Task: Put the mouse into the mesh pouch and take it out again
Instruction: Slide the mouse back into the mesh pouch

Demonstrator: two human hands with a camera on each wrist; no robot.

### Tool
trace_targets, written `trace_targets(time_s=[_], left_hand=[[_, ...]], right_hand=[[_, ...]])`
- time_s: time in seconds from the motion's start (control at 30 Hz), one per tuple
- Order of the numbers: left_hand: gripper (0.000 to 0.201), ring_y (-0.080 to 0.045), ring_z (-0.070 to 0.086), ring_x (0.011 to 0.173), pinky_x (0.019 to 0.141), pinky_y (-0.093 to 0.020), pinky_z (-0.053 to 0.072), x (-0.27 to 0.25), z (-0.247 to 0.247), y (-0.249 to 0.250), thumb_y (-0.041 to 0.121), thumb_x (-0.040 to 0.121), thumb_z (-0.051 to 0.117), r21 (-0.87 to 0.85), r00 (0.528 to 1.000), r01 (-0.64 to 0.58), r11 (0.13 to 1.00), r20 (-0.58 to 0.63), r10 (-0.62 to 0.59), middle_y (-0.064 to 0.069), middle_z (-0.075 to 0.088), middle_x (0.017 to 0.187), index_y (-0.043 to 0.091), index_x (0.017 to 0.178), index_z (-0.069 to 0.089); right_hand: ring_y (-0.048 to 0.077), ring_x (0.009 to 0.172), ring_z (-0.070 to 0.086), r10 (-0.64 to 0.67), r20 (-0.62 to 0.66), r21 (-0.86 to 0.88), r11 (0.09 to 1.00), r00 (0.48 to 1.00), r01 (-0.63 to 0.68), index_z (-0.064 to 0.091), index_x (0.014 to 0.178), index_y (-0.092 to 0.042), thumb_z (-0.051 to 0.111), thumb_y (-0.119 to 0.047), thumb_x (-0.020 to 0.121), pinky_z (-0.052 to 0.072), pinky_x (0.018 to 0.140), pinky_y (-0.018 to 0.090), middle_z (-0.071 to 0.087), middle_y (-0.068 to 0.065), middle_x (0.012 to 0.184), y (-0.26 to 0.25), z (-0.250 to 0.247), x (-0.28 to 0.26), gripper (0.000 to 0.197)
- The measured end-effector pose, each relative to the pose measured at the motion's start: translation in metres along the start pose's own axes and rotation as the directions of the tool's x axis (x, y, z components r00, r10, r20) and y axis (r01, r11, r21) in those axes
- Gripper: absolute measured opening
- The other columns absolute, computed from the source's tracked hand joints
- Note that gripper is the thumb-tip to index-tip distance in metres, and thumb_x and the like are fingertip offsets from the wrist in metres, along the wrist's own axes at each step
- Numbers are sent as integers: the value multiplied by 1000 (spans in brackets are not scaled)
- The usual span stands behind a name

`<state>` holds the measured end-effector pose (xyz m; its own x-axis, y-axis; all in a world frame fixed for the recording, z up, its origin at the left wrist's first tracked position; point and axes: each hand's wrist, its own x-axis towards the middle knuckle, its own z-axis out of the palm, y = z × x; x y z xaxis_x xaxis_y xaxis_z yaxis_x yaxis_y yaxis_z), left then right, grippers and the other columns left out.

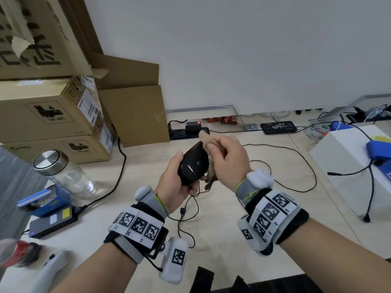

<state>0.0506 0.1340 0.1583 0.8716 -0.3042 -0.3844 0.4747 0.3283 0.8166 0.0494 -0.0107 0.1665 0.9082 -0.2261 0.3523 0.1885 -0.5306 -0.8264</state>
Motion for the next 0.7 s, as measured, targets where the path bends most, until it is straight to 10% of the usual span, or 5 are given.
trace_targets(time_s=[0.17, 0.4, 0.6, 0.7], left_hand=[[47, -26, 65, 69, 57, -29, 52, 11, -5, -1, 28, 102, 25, -94, 999, -43, 995, -36, 39, -14, 66, 73, -2, 93, 61], [55, -21, 41, 45, 43, -23, 29, 5, -1, -6, 49, 99, 31, 31, 997, 22, 999, -74, -20, -18, 56, 70, 1, 101, 58], [43, -28, 66, 73, 64, -33, 53, 9, -2, -6, 38, 98, 40, -34, 984, -27, 999, -178, 21, -19, 65, 83, 5, 93, 67], [47, -24, 52, 51, 49, -27, 40, 6, -1, -6, 43, 99, 36, 11, 990, 11, 1000, -144, -9, -17, 56, 70, 6, 87, 61]], right_hand=[[6, 82, 51, -283, 248, 15, 957, 926, 289, 65, 107, -22, 61, -24, 87, 42, 72, 18, 53, -10, 91, -14, 16, -45, 20], [10, 78, 50, 20, 53, -114, 993, 998, -14, 63, 90, -20, 51, -31, 86, 40, 69, 30, 62, 1, 88, 23, 9, -6, 18], [11, 75, 51, -226, 217, 18, 974, 950, 228, 61, 100, -25, 58, -26, 87, 43, 66, 27, 52, -6, 85, -7, 21, -46, 13], [18, 78, 56, -176, 163, -45, 982, 971, 185, 62, 97, -24, 55, -30, 86, 46, 69, 31, 60, 1, 89, 8, 17, -24, 14]])
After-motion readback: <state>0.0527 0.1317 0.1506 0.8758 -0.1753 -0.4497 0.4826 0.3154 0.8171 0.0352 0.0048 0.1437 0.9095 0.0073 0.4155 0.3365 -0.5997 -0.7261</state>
